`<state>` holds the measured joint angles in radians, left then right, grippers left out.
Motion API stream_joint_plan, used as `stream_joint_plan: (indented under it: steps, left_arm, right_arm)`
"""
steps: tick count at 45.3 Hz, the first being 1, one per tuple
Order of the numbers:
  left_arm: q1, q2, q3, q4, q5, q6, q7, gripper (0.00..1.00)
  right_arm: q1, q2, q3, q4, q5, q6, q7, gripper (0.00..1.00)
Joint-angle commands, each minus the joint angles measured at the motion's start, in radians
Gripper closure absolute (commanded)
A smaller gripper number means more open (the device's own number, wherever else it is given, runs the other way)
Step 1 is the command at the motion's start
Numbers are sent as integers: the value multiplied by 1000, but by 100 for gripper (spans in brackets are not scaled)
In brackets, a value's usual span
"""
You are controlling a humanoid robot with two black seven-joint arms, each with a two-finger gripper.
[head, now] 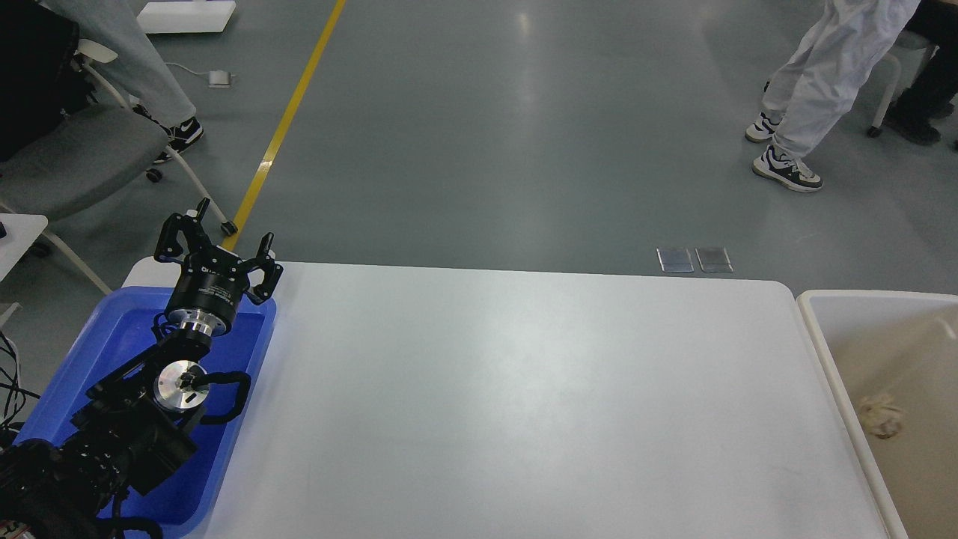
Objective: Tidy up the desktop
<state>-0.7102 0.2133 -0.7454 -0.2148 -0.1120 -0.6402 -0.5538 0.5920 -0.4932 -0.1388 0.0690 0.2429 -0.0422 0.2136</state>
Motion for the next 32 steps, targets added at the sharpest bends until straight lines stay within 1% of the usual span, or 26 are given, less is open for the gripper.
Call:
stream_joint_plan:
  steps: [1,9,12,17,20,27,29,30,32]
  left_arm:
    - [0,0,0,0,0,-1,0,0]
    - [0,0,0,0,0,1,0,0]
    - [0,0,1,0,0,1,0,0]
    - [0,0,0,0,0,-1,0,0]
    - [0,0,0,0,0,-1,0,0]
    - [0,0,0,0,0,-1,0,0]
    - [0,0,0,0,0,-1,0,0]
    - [0,0,0,0,0,1,0,0]
    - [0,-2,0,0,0,1,0,0]
  right_arm:
    - [11,4,7,0,-48,1,1,0]
    - [46,5,8,14,-50,16,1,0]
    - [52,4,16,9,-37,7,1,0]
    - [49,-13,142,29,-30,18,7,0]
    - [46,-48,243,84,-31,24,10,0]
    - [38,-165,406,287,-45,19,18,0]
    - [38,-171,433,317,-48,19,33,0]
    - [40,-169,456,327,-53,19,62,0]
    - [40,-168,473,334,-69,22,98,0]
